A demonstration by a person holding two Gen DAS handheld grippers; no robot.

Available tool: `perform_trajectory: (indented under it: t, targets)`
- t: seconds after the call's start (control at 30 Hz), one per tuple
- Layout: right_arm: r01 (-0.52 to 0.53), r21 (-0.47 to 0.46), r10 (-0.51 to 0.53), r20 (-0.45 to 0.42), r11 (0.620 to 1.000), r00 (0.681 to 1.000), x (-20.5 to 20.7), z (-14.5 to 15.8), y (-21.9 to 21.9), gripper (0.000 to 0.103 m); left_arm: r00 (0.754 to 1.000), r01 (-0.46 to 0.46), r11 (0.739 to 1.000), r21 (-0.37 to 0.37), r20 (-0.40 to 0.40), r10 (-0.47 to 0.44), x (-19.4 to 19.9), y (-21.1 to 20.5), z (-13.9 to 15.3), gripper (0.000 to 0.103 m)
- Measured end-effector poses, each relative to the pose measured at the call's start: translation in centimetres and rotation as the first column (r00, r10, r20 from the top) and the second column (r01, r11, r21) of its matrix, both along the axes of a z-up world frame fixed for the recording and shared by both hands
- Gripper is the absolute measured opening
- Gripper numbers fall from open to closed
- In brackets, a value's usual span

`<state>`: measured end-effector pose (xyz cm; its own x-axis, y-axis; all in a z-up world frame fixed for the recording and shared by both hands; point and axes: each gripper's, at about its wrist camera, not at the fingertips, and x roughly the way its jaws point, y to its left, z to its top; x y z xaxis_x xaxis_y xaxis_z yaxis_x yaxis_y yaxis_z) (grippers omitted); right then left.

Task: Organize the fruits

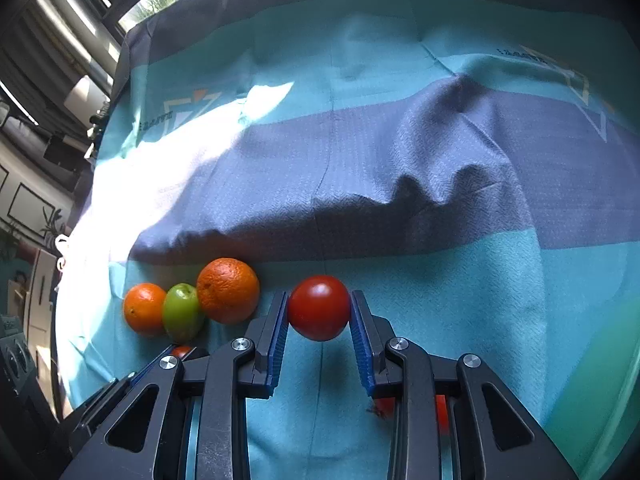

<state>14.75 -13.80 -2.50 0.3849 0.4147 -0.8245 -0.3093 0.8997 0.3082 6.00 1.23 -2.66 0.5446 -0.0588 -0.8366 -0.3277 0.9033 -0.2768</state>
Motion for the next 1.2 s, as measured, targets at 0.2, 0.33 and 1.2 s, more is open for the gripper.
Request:
perform_trajectory:
  t: [0.2,0.33,1.2]
  targets:
    - [0.037,0.061,-0.041,0.064,0.997,0.997,-3.0,3.0,-2.3,0.032,0.995,0.013,1.000,-0.026,0.097,-0.010,-2.2,0.1,2.6,0.028]
    - [0.076,0.119,-0.088,0.107,0.990,0.990,-5.5,4.7,-4.6,0.032,0.988,0.043,0.996,-0.080,0.153,-0.030,-3.4,1.0,4.0,0.028]
    - [0.215,0.104,-0.238,0.357,0.971,0.903,-12.7,9.1,-10.7,0.032,0.927,0.163,0.984,0.066,0.332,-0.176,-7.2,-5.8,10.5,0.028]
